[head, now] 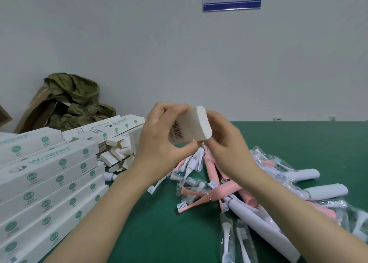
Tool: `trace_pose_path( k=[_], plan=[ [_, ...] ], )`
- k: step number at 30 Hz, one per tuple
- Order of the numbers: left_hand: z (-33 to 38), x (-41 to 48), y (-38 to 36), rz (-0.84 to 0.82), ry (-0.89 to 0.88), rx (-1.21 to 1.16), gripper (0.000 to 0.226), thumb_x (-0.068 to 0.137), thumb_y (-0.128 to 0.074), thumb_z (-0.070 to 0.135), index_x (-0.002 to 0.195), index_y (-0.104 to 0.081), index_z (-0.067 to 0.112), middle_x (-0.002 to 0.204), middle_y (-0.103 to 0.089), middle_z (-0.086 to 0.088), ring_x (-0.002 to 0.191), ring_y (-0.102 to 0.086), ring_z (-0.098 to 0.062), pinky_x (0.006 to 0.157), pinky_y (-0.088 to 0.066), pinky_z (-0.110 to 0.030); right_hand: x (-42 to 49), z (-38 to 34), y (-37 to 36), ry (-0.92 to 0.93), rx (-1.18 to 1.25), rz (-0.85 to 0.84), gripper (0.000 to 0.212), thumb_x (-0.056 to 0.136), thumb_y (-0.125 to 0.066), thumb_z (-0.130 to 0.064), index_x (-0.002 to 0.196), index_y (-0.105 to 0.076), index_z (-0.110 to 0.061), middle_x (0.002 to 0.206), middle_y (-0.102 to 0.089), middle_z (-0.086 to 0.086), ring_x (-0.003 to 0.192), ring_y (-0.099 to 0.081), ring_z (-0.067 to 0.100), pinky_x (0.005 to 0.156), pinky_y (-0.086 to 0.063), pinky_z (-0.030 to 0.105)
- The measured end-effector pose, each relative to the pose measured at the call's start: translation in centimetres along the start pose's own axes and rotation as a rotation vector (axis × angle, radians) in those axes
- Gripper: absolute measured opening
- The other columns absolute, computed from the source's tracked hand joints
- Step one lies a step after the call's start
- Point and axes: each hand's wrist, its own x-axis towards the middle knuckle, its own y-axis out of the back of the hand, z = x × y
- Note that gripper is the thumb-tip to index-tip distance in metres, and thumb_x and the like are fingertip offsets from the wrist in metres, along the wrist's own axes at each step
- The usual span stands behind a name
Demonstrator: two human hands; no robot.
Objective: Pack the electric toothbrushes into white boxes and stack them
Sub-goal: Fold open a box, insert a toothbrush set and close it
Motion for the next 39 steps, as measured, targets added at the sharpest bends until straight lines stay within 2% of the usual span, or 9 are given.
trace_pose_path(
  k=[4,7,11,14,19,23,25,31,39],
  plan=[
    [0.6,-0.8,-0.8,0.031,0.128,-0.098,0.046,0.065,-0.071,0.028,0.107,-0.054,0.033,0.102,-0.049,0.007,0.095,-0.045,0.006,0.079,-0.034,-0.002,0.2,-0.8,0.1,-0.158,0.418,0.039,0.030,0.101,-0.038,-0.013,0.124,-0.057,-0.015,0.114,-0.068,0.003,0.108,-0.063,0.014,0.090,-0.052,0.024],
    [0.9,-0.9,-0.6,0.084,0.209,-0.520,0.038,0.071,-0.067,0.031,0.106,-0.052,0.034,0.102,-0.059,0.011,0.096,-0.057,-0.004,0.081,-0.044,-0.014,-0.3,-1.2,-0.7,-0.075,0.267,-0.035,0.030,0.101,-0.041,-0.017,0.125,-0.058,-0.024,0.121,-0.065,-0.007,0.116,-0.058,0.009,0.101,-0.046,0.034],
    [0.1,-0.5,0.6,0.040,0.343,-0.924,0.035,0.074,-0.063,0.030,0.107,-0.059,0.023,0.097,-0.061,-0.002,0.089,-0.058,-0.015,0.074,-0.050,-0.025,-0.6,-1.1,-0.8,-0.006,0.095,-0.095,0.035,0.092,-0.051,-0.030,0.125,-0.054,-0.036,0.125,-0.058,-0.023,0.117,-0.051,-0.007,0.097,-0.043,0.016],
    [-0.3,-0.9,1.1,0.028,0.430,-1.073,0.037,0.072,-0.065,0.029,0.108,-0.059,0.021,0.095,-0.062,-0.002,0.087,-0.059,-0.013,0.073,-0.051,-0.027,-0.7,-0.8,-0.6,-0.049,-0.013,-0.120,0.050,0.089,-0.063,-0.031,0.136,-0.045,-0.032,0.133,-0.052,-0.020,0.120,-0.048,-0.006,0.101,-0.041,0.017],
    [-0.7,-0.9,1.3,0.024,0.512,-1.144,0.057,0.065,-0.078,0.035,0.114,-0.054,0.017,0.100,-0.055,-0.007,0.100,-0.052,-0.021,0.090,-0.045,-0.039,-0.8,-0.3,-0.7,0.013,-0.188,-0.184,0.058,0.084,-0.070,-0.026,0.132,-0.041,-0.040,0.122,-0.047,-0.034,0.113,-0.046,-0.013,0.095,-0.034,0.005],
    [-1.3,-0.5,2.0,0.083,0.542,-1.190,0.075,0.055,-0.084,0.050,0.111,-0.047,0.017,0.090,-0.051,-0.001,0.091,-0.049,-0.017,0.086,-0.047,-0.033,-0.5,0.7,-0.3,-0.062,-0.269,-0.187,0.071,0.077,-0.076,-0.028,0.139,-0.041,-0.029,0.117,-0.044,-0.036,0.104,-0.045,-0.017,0.086,-0.033,-0.002],
    [-1.7,-0.5,2.3,0.118,0.550,-1.223,0.064,0.058,-0.083,0.044,0.105,-0.049,0.019,0.087,-0.051,0.001,0.087,-0.050,-0.014,0.083,-0.046,-0.030,-0.4,1.3,-0.1,-0.084,-0.322,-0.230,0.068,0.073,-0.079,-0.026,0.133,-0.046,-0.027,0.105,-0.045,-0.039,0.095,-0.048,-0.015,0.080,-0.035,-0.004],
    [-2.1,-1.1,2.2,0.140,0.602,-1.198,0.016,0.078,-0.053,0.025,0.093,-0.047,0.022,0.079,-0.051,0.003,0.080,-0.049,-0.013,0.079,-0.042,-0.030,-0.7,2.5,-0.5,-0.100,-0.387,-0.230,0.062,0.068,-0.083,-0.029,0.123,-0.054,-0.030,0.114,-0.060,-0.017,0.100,-0.054,0.003,0.080,-0.044,0.014],
    [-2.1,-1.4,2.4,0.152,0.547,-1.193,0.018,0.077,-0.043,0.004,0.080,-0.045,0.021,0.085,-0.068,0.001,0.103,-0.066,-0.017,0.079,-0.054,-0.029,-0.6,2.5,-0.2,-0.017,-0.476,-0.069,0.072,0.062,-0.086,-0.020,0.127,-0.053,-0.020,0.116,-0.058,-0.006,0.105,-0.047,0.012,0.085,-0.035,0.023]
  ],
)
